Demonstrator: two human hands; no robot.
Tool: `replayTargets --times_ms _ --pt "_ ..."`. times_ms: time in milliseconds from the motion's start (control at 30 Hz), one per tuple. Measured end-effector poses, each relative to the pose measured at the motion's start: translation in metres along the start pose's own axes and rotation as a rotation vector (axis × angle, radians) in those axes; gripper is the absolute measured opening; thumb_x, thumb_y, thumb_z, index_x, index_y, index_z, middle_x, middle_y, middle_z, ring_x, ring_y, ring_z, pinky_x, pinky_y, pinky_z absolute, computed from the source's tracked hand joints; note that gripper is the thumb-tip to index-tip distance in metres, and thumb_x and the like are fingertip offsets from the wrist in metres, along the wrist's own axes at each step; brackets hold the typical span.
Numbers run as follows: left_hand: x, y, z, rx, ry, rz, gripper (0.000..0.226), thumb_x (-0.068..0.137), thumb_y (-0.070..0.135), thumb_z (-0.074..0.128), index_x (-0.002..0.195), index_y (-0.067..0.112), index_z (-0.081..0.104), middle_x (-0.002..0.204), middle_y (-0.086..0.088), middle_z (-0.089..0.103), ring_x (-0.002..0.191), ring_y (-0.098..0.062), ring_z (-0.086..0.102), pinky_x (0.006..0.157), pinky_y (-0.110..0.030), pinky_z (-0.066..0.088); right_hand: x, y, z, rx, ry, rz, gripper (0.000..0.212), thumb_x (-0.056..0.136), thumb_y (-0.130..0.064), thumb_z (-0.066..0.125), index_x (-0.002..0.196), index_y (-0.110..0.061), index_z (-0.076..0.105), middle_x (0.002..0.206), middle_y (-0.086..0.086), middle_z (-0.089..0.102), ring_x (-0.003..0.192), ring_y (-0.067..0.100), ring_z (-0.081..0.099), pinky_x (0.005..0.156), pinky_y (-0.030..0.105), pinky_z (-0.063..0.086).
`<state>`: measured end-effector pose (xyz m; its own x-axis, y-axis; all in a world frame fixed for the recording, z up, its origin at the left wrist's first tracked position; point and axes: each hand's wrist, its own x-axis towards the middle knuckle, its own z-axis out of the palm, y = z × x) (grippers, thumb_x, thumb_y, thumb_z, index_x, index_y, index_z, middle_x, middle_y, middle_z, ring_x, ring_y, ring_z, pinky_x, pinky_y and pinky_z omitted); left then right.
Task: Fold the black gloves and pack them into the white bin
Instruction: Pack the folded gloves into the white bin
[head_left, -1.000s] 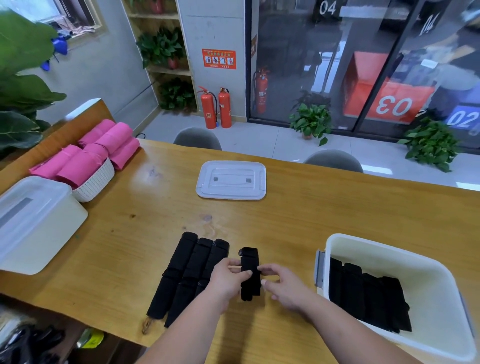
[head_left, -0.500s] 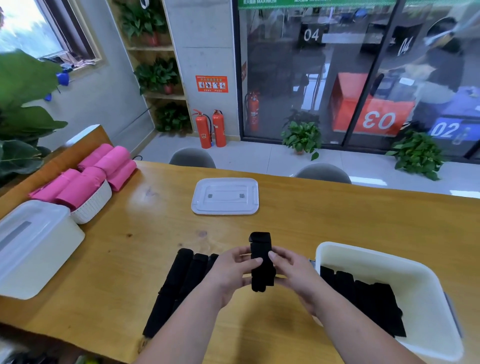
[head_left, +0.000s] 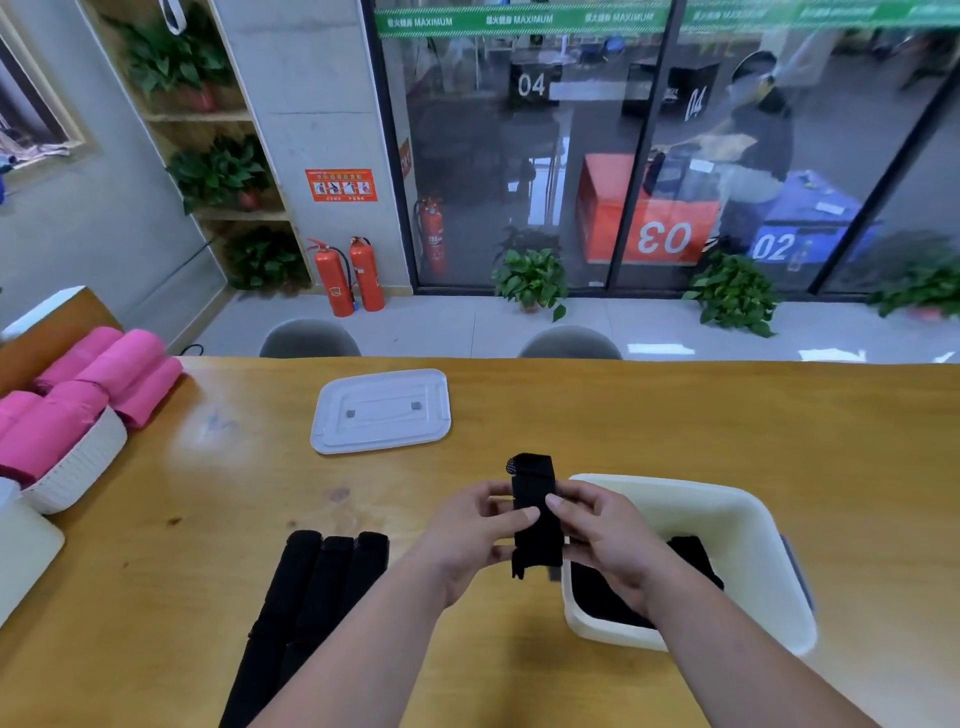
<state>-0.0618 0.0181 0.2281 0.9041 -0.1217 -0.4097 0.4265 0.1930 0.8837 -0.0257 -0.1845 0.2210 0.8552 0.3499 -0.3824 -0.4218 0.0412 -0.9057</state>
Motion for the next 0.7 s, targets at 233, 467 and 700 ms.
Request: replayTargets --times_ms 233,467,700 --pt "0.025 -0.01 0.029 0.104 -0.049 -0.005 0.043 0.09 0.02 0.086 0.127 0.014 0.066 0.116 -0.021 0.075 0.107 -0.029 0.076 0.093 -0.043 0.063 -0.019 -0.009 -0.053 0.006 0.095 0.011 0.029 0.104 -0.018 0.065 0.132 -0.01 0.066 0.12 0.015 0.076 0.113 0.032 0.074 0.102 0.051 0.058" --pt "0.044 -0.037 0.038 0.312 0.118 -0.018 0.034 0.085 0.031 0.089 0.113 0.026 0.07 0.09 -0.001 0.066 0.082 -0.014 0.067 0.071 -0.032 0.056 -0.034 -0.007 -0.113 -0.046 0.241 0.061 0.026 0.105 -0.019 0.064 0.13 -0.013 0.068 0.117 0.007 0.079 0.11 0.022 0.075 0.098 0.044 0.06" --pt "0.053 -0.059 0.034 0.417 0.18 -0.006 0.037 0.082 0.03 0.091 0.108 0.026 0.066 0.081 -0.001 0.06 0.073 -0.015 0.058 0.068 -0.034 0.053 -0.029 0.018 -0.158 -0.415 0.51 0.126 0.029 0.097 -0.026 0.077 0.123 -0.019 0.07 0.112 0.006 0.074 0.099 0.017 0.073 0.075 0.034 0.065"
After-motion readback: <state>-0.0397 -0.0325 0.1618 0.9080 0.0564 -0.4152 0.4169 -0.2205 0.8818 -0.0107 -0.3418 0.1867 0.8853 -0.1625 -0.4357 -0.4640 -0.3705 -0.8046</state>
